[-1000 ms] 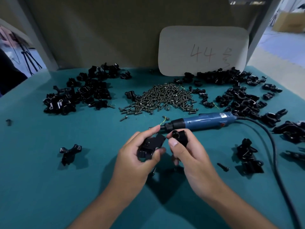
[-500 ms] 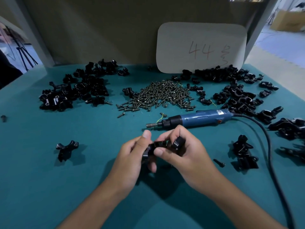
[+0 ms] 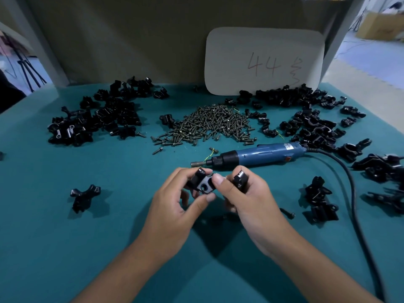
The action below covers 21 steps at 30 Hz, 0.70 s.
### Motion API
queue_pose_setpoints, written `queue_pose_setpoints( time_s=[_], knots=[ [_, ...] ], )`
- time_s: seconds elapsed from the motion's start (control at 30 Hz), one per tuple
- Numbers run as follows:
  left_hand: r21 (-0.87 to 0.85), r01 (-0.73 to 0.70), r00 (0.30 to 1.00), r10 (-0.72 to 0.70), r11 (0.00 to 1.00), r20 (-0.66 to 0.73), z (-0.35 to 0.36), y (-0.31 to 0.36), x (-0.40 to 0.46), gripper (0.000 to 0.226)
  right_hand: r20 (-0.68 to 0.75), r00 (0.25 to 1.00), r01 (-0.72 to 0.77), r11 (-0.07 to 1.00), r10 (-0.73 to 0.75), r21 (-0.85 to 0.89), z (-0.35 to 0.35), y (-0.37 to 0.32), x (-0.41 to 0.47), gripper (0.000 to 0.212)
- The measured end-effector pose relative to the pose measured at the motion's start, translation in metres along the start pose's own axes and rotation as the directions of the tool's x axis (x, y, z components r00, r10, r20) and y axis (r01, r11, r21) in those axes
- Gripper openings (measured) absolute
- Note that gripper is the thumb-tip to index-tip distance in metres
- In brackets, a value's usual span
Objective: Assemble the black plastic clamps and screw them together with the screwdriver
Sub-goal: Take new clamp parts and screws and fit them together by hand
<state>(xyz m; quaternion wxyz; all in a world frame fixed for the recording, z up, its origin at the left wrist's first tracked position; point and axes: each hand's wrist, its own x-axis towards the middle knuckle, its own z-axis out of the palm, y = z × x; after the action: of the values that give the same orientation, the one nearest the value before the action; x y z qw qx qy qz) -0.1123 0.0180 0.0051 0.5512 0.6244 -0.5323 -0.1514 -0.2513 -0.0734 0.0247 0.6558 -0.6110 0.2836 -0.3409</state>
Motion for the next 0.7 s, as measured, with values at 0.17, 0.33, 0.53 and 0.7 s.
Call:
queue_pose_setpoints(
  time_s=[0.17,0.33,0.53,0.7],
  knots=[
    [-0.320,0.110,0.994,-0.105,0.941,0.034,0.0053,0.0011,-0.0014,0.044,0.140,0.989,-0.051,0.998,0.046,0.038,-0.0017,0.0008,-0.0002,0.037],
    [-0.532,0.247,0.969,-0.206,0.810,0.135,0.0088,0.0056,-0.0010,0.047,0.271,0.963,0.034,0.996,-0.009,-0.087,0.0046,0.0004,-0.0026,0.031],
    [-0.593,0.261,0.964,-0.243,0.761,0.113,0.0063,0.0035,0.0024,0.045,0.221,0.975,0.043,0.984,-0.003,-0.175,0.0012,0.0014,-0.0005,0.031],
    [-0.582,0.283,0.954,-0.289,0.762,0.086,0.0035,0.0024,0.0048,0.049,0.173,0.978,0.156,0.963,-0.119,-0.221,0.0005,0.0056,-0.0022,0.027]
  ],
)
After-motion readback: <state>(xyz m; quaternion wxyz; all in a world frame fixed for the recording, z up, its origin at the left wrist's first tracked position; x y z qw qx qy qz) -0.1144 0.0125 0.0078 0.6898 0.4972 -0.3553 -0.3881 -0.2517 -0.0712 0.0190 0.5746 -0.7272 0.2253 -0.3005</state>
